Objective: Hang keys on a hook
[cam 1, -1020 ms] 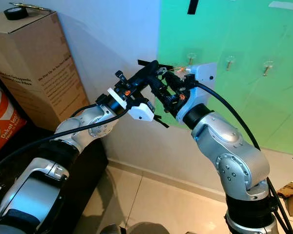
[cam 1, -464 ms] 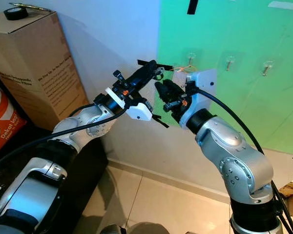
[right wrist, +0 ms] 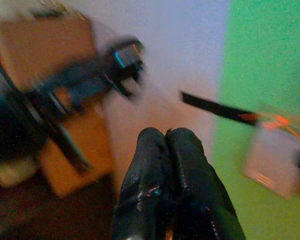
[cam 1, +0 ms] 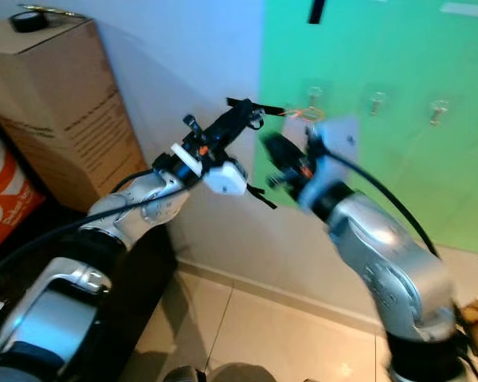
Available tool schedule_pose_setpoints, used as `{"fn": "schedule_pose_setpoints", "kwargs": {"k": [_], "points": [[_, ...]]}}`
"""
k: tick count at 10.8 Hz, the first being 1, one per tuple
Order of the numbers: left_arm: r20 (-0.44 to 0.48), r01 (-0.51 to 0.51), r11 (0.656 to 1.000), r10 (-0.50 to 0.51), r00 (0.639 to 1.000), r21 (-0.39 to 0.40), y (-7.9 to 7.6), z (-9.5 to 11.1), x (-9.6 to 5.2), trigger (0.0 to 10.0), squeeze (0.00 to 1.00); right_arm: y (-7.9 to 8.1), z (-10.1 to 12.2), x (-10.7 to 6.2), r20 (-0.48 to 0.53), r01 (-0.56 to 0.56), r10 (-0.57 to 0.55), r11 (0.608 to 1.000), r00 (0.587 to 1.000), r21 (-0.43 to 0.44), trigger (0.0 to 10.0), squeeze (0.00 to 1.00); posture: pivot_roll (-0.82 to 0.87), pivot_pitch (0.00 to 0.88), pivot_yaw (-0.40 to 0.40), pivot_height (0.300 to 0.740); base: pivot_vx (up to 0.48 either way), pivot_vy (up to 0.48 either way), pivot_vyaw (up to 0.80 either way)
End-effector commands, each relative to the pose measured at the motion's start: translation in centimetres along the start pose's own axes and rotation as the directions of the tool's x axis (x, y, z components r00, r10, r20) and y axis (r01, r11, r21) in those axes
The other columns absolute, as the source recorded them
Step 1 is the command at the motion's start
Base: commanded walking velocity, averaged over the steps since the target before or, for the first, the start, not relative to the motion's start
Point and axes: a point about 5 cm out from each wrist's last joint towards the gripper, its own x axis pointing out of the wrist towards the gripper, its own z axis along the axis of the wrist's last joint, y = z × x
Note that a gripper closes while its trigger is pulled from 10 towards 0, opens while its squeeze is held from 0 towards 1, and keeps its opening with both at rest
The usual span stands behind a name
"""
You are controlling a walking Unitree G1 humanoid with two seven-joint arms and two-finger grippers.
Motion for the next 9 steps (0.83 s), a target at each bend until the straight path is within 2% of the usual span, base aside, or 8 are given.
{"fn": "schedule_pose_setpoints", "kwargs": {"k": [1,2,3,5,6,7,8,9], "points": [[-0.130,0.074,0.983,-0.096,0.987,-0.169,-0.5,-1.2,0.1,0.0,0.00,-0.3,0.0,-0.5,0.007,0.019,-0.018,0.998,1.000,-0.064,10.0,0.88,-0.13,0.000,0.020,0.740,0.000,0.000,0.00],[-0.218,0.154,0.882,-0.274,0.937,-0.445,-1.5,-1.8,0.1,0.0,0.00,-0.8,-0.4,-1.2,-0.013,0.021,-0.022,0.995,1.000,-0.096,10.0,1.00,-0.13,0.000,0.021,0.740,0.000,0.000,0.00],[-0.226,0.225,0.806,-0.402,0.888,-0.548,-1.9,-2.2,-0.2,0.0,0.00,-1.0,-0.7,-1.6,-0.031,0.014,-0.018,0.994,0.999,-0.111,10.0,1.00,-0.12,0.000,0.023,0.740,0.000,0.000,0.00],[-0.205,0.234,0.562,-0.608,0.767,-0.793,-2.4,-3.0,-1.6,0.0,0.00,-1.1,-1.8,-2.5,-0.095,-0.015,0.002,0.990,0.996,-0.137,10.0,1.00,-0.12,0.000,0.037,0.740,0.000,0.000,0.00],[-0.147,0.241,0.418,-0.707,0.691,-0.876,-3.2,-2.8,-2.7,0.0,0.00,-0.8,-2.3,-2.8,-0.122,-0.039,0.021,0.989,0.992,-0.143,10.0,1.00,-0.12,0.000,0.044,0.740,0.000,0.000,0.00],[-0.064,0.307,0.206,-0.907,0.416,-0.929,-6.2,-3.0,-7.4,0.0,0.00,0.2,-4.0,-3.2,-0.235,-0.125,0.087,0.980,0.968,-0.153,10.0,1.00,-0.12,0.000,0.052,0.740,0.000,0.000,0.00],[-0.095,0.373,0.205,-0.951,0.294,-0.905,-6.7,-3.5,-9.3,0.0,0.00,0.5,-4.6,-3.4,-0.270,-0.149,0.104,0.977,0.957,-0.153,10.0,1.00,-0.12,0.000,0.058,0.740,0.000,0.000,0.00],[-0.130,0.446,0.224,-0.964,0.231,-0.866,-6.2,-3.5,-9.6,0.0,0.00,0.9,-4.9,-3.6,-0.290,-0.177,0.126,0.972,0.949,-0.154,10.0,1.00,-0.12,0.000,0.058,0.740,0.000,0.000,0.00]]}}
